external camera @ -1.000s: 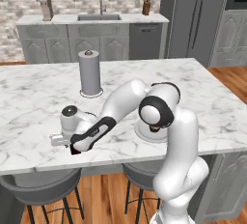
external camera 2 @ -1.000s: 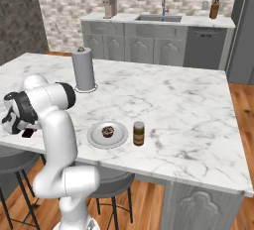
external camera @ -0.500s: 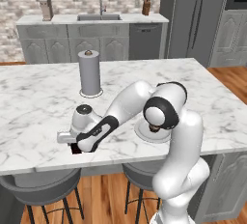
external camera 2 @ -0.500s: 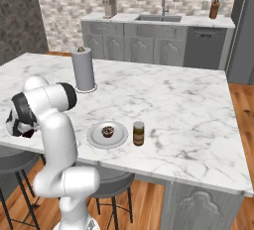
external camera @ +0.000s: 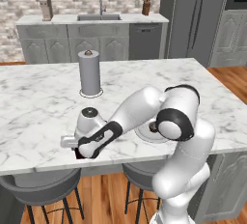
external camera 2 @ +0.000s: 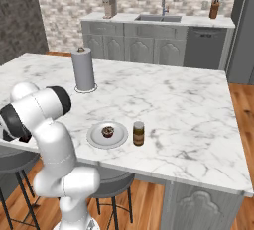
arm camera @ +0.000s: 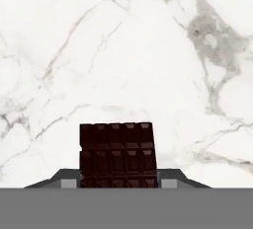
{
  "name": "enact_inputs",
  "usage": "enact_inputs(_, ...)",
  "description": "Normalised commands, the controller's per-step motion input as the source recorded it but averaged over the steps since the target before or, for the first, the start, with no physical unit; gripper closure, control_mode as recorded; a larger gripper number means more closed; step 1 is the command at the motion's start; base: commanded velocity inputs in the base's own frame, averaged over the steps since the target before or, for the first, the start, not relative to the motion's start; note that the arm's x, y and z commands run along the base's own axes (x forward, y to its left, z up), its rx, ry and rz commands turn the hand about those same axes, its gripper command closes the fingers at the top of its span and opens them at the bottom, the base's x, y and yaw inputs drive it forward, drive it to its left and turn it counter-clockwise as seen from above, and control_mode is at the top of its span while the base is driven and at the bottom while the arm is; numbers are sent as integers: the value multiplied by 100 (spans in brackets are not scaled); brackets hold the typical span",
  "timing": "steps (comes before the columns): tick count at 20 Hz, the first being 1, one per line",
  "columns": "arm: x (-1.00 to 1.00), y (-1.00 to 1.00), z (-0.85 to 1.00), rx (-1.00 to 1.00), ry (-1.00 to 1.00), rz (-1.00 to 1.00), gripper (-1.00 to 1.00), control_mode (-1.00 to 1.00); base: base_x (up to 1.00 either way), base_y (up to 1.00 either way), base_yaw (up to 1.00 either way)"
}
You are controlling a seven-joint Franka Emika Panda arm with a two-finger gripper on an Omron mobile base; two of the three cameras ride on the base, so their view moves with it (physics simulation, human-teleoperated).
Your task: Take the cinnamon bottle from the cabinet and place it on the dining table, next to the plate with the cupcake. Then take the chocolate from the dining counter and place it on the cupcake plate.
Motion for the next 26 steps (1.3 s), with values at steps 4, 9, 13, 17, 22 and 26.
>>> enact_inputs(4,-52,-27,42,0,0,1,100,-100,0,0,0)
enact_inputs(9,-42,-42,30,-6,0,3,100,-100,0,0,0)
enact_inputs(13,-32,-46,31,-11,-3,5,100,-100,0,0,0)
enact_inputs(17,-15,-46,40,-16,-4,3,100,-100,0,0,0)
enact_inputs(22,0,-39,60,-12,0,0,100,-100,0,0,0)
enact_inputs(26,0,-39,55,-5,0,0,100,-100,0,0,0)
